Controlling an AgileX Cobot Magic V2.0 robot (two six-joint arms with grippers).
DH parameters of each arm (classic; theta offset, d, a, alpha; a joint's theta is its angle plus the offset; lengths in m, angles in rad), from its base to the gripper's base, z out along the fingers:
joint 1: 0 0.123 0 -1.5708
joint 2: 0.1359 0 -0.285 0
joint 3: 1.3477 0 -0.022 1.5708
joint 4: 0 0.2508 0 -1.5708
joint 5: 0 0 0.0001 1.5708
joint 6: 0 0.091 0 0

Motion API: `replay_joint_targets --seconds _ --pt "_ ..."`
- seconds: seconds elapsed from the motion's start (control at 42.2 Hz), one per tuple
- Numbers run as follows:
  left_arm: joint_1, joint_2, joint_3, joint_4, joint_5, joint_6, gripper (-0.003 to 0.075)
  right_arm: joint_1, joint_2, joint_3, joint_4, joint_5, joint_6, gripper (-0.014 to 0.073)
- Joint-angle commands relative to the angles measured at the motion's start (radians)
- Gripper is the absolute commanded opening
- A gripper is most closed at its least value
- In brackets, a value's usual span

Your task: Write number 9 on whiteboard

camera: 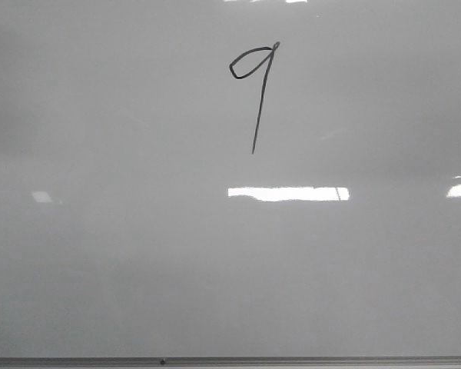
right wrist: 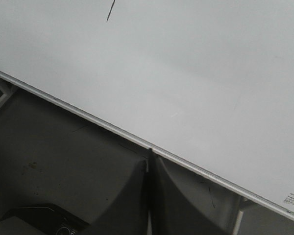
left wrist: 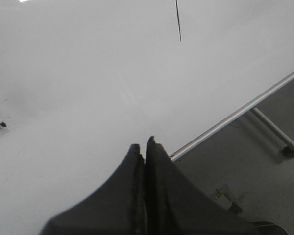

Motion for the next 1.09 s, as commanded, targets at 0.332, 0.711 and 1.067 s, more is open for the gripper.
replay_joint_targets --seconds 0.332,0.711,1.067 --pt "0.459 -0.264 0.301 -0.059 -0.473 -0.001 -0.0019 -0.006 0.008 -0.021 -0.008 -0.060 -0.007 -0.0069" --pt "0.698 -0.581 0.667 -0.082 -0.704 -0.001 -0.0019 -0.006 0.008 -0.021 -0.008 -0.060 -0.007 -0.0069" --pt "0.752 -0.719 0.853 -0.077 -0.834 -0.001 -0.0019 -0.006 0.008 -0.021 -0.008 -0.058 -0.007 -0.0069"
